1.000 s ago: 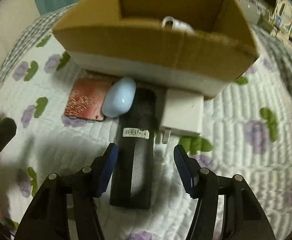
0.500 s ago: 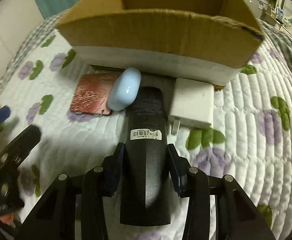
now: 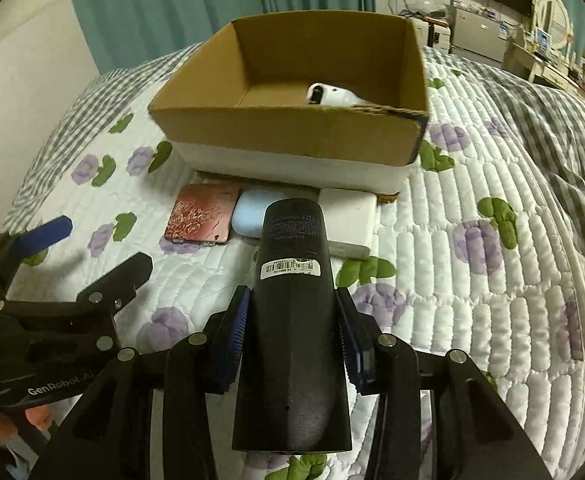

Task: Organize rigid objects
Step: 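Grasp the light blue earbud case with the left tool while the right holds the black device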

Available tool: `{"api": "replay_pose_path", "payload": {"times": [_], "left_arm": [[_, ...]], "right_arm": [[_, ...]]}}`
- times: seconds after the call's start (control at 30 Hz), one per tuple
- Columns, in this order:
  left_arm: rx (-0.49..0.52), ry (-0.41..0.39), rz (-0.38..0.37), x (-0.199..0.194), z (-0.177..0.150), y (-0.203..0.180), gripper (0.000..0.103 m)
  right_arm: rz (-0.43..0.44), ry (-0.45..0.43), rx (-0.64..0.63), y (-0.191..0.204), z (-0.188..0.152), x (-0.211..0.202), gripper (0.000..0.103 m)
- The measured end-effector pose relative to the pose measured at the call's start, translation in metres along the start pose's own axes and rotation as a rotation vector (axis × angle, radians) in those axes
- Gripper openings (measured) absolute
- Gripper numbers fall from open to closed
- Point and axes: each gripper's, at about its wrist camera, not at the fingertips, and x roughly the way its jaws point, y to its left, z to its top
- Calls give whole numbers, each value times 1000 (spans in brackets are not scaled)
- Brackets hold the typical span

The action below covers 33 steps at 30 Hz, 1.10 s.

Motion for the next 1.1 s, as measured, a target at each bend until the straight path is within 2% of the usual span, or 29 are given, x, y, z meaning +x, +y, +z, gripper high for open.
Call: {"api": "replay_pose_path", "payload": {"times": [0.1, 0.3, 0.4, 0.63, 0.7, 0.73, 0.77, 0.83, 0.93, 1.0, 1.03, 1.1], "left_arm": [[1, 4, -11, 7, 7, -4, 102], [-10, 24, -54, 30, 22, -21, 102], [-13, 41, -67, 46, 25, -33, 102], [-21, 81, -70, 77, 31, -52, 100], [-20, 89, -72, 86, 31, -58, 95], [-19, 93, -70, 90, 32, -61, 87], [-17, 99, -64, 95, 31, -64, 85], [16, 84, -23, 101, 33, -71, 85], [39, 69, -7, 104, 36, -77, 79], [57, 60, 11, 106, 36, -80, 67], [66, 54, 10, 105, 35, -82, 56], [98, 43, 7, 102, 32, -88, 54]], "right_arm": [[-15, -26, 26, -10, 3, -10, 41], [-125, -28, 111, -47, 13, -16, 41], [-145, -27, 174, -68, 21, -12, 41], [-180, -20, 227, -96, 44, 11, 41], [-167, -15, 237, -101, 44, 17, 41], [-163, -13, 237, -101, 44, 19, 41], [-155, -10, 237, -101, 44, 22, 41], [-144, -8, 234, -101, 45, 25, 41], [-129, -9, 225, -100, 45, 26, 41], [-125, -8, 223, -99, 43, 27, 41], [-121, -9, 225, -100, 43, 27, 41], [-115, -14, 229, -100, 42, 24, 41]]}}
